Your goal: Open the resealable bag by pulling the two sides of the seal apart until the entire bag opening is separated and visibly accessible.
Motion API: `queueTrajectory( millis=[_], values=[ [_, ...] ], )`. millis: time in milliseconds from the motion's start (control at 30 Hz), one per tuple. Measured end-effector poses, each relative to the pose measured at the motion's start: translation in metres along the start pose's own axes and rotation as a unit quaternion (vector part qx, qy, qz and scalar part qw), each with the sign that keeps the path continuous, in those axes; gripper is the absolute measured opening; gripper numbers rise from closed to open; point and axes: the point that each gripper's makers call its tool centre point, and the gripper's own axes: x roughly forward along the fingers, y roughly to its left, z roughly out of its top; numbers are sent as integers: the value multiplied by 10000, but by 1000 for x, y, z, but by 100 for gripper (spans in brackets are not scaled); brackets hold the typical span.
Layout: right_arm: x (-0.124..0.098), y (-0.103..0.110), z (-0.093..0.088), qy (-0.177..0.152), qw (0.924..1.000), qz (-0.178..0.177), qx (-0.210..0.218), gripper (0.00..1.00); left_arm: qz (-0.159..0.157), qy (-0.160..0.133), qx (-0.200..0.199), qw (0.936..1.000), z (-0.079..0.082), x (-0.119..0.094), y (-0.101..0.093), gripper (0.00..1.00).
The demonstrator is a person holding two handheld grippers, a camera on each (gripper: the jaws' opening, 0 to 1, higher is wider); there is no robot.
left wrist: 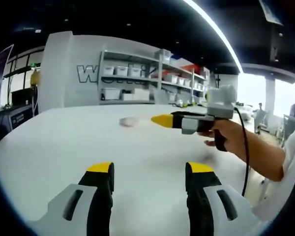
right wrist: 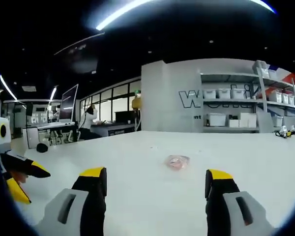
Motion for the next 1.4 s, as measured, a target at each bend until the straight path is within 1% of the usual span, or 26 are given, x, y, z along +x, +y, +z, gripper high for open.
queueTrajectory(
  millis=[200, 300, 467, 567, 800, 1133, 1200, 1300, 1400],
  values=[
    [-11, 5, 2, -65, 10000, 22, 21, 83, 8, -4, 0, 10000, 0, 0, 0, 59],
    [-15, 5, 2, -93, 10000, 7, 13, 83, 10, -18, 5, 10000, 1, 0, 0, 59],
    [-21, 8, -2, -64, 9999, 34, 81, 82, -12, -4, 8, 10000, 0, 1, -3, 59],
    [-19, 7, -3, -42, 9999, 52, 90, 81, -20, 2, 8, 10000, 0, 1, -4, 59],
    [-29, 6, -2, -107, 9999, 28, 113, 81, 26, -8, -40, 10000, -2, 1, -2, 59],
    [-41, 3, -12, -29, 9999, -13, 154, 78, 120, -89, -97, 9998, -1, 2, 2, 60],
    [-44, 3, -11, -39, 9999, -39, 156, 78, 155, -127, -107, 9997, 0, 2, 4, 61],
    [-50, 5, -11, -49, 9999, -66, 104, 78, 267, -242, -33, 9993, 4, 2, 8, 66],
    [-56, 5, -11, -69, 9999, -112, 47, 78, 456, -337, 31, 9984, 7, 2, 14, 79]
  ],
)
